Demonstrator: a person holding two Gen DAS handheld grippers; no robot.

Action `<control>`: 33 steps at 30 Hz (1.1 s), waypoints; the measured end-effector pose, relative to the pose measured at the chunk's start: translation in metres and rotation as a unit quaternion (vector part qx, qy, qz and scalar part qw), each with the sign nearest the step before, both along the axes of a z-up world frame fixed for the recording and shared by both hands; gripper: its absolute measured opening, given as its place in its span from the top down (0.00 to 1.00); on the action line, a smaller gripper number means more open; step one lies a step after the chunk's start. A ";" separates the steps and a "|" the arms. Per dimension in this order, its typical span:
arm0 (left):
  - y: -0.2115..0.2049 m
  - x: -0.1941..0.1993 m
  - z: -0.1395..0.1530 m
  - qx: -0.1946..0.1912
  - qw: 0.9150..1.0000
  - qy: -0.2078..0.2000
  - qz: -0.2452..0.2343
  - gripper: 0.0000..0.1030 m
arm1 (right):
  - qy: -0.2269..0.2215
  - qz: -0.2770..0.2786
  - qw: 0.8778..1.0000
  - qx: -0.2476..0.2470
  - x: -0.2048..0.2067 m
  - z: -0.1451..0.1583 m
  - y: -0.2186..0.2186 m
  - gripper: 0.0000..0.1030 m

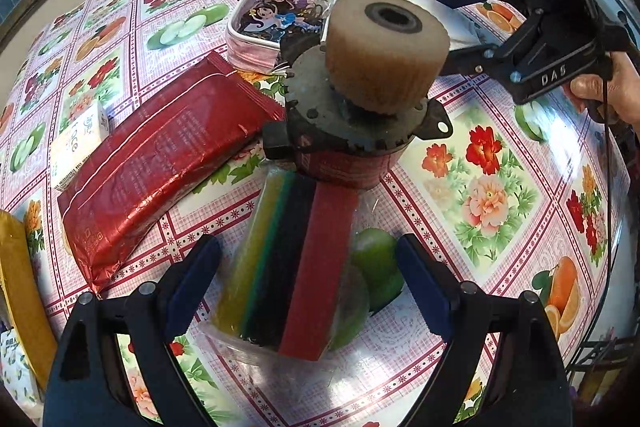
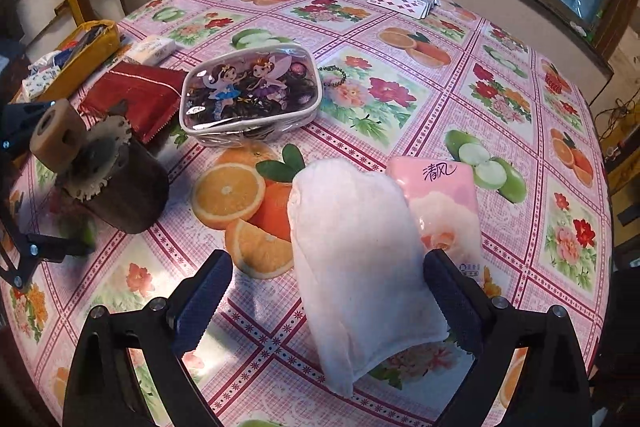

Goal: Organize soft objects
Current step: 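Grasp the white towel with the right tool while the left tool grasps the striped sponge bag, then carry the sponge bag and white towel into the box and open both tools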

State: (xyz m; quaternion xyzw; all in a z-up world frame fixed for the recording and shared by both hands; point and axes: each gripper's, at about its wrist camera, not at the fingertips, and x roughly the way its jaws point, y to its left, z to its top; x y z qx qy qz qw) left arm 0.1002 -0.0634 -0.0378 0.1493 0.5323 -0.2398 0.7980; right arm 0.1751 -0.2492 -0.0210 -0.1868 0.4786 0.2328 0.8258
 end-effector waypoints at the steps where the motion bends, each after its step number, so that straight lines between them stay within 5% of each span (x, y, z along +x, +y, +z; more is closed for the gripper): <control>1: 0.000 0.000 0.000 0.000 1.000 -0.001 0.001 0.13 | 0.002 -0.001 1.000 0.000 -0.001 0.000 0.001 0.07; 4: 0.000 0.002 0.000 0.002 1.000 -0.003 0.009 0.16 | 0.003 -0.016 1.000 0.000 0.000 0.001 -0.002 0.18; 6: 0.001 0.001 0.003 0.001 1.000 -0.006 0.018 0.28 | -0.010 -0.026 1.000 -0.015 -0.003 0.005 -0.002 0.49; 7: 0.002 0.001 0.005 -0.001 1.000 -0.007 0.020 0.43 | -0.012 -0.031 0.999 -0.013 -0.004 0.008 -0.004 0.79; 8: 0.004 0.001 0.007 -0.001 1.000 -0.008 0.024 0.50 | -0.007 -0.037 0.999 -0.007 -0.005 0.010 -0.007 0.94; 13: 0.008 -0.006 0.008 0.002 0.999 -0.003 0.036 0.59 | -0.008 -0.034 0.999 -0.022 -0.023 -0.001 -0.005 0.94; 24: 0.039 -0.016 0.015 -0.034 0.996 0.003 0.085 0.64 | 0.000 -0.060 0.990 0.127 -0.063 0.034 -0.019 0.94; 33: 0.065 -0.038 0.041 -0.059 0.993 -0.026 0.099 0.64 | -0.025 -0.047 0.984 0.173 -0.085 0.080 0.002 0.94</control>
